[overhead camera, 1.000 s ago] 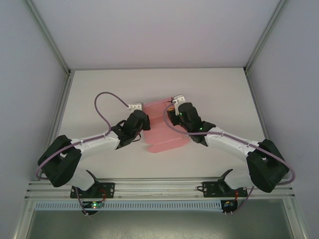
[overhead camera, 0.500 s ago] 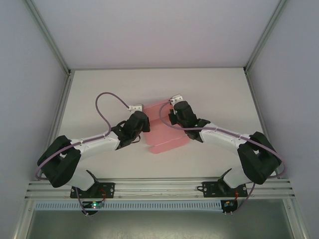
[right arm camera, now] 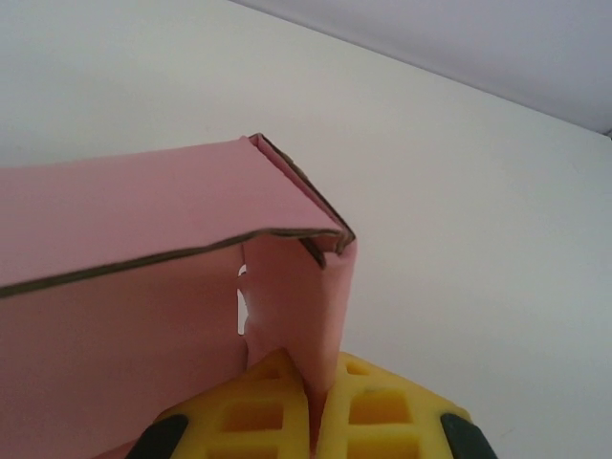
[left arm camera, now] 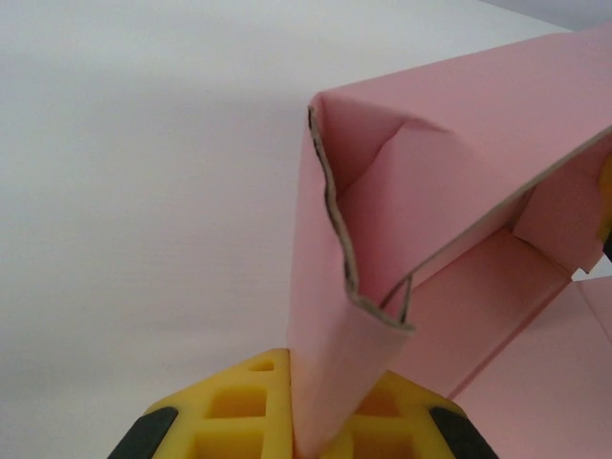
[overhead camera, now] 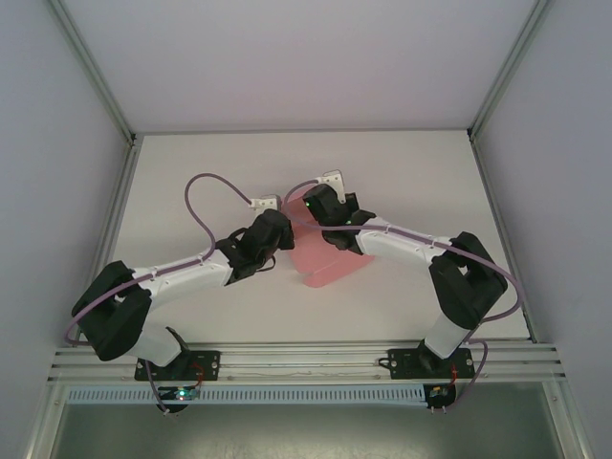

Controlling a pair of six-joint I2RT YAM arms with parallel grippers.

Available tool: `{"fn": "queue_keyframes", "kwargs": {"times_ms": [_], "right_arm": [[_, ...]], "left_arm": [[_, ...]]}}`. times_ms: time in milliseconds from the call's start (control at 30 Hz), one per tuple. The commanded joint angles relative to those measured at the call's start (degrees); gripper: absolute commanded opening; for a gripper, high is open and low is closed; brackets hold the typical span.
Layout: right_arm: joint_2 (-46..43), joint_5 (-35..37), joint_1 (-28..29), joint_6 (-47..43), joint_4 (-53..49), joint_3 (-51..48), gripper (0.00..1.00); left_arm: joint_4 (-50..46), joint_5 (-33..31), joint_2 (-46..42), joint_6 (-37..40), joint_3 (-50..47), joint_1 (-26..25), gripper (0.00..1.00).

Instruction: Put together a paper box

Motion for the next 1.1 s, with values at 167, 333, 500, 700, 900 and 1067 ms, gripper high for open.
{"fn": "queue_keyframes", "kwargs": {"times_ms": [167, 333, 500, 700, 900, 1067], "right_arm": [[-5.43, -22.92, -8.30, -7.11, 17.77, -11.55, 0.06], [-7.58, -42.63, -8.89, -7.16, 31.45, -16.12, 0.15], [-10.30, -42.00, -8.88, -9.09, 26.97, -16.03, 0.37], [-16.43, -44.17, -9.02, -9.40, 24.10, -18.49, 0.56], [-24.03, -53.44, -9.13, -8.61, 19.63, -20.47, 0.98], [-32.27, -52.32, -9.12, -5.95, 17.31, -23.78, 0.98]], "left_arm": [[-2.02, 0.54, -2.50, 1.17, -1.40, 0.49, 0.00], [-1.10, 3.18, -2.31, 2.74, -0.58, 0.43, 0.00], [-1.30, 1.06, -3.54, 2.21, -1.80, 0.42, 0.00], [-2.68, -0.68, -3.01, 2.04, -1.33, 0.42, 0.00], [-3.56, -1.86, -2.34, 2.91, -0.59, 0.51, 0.00], [-3.35, -0.26, -2.33, 9.50, 0.07, 0.49, 0.00]]}}
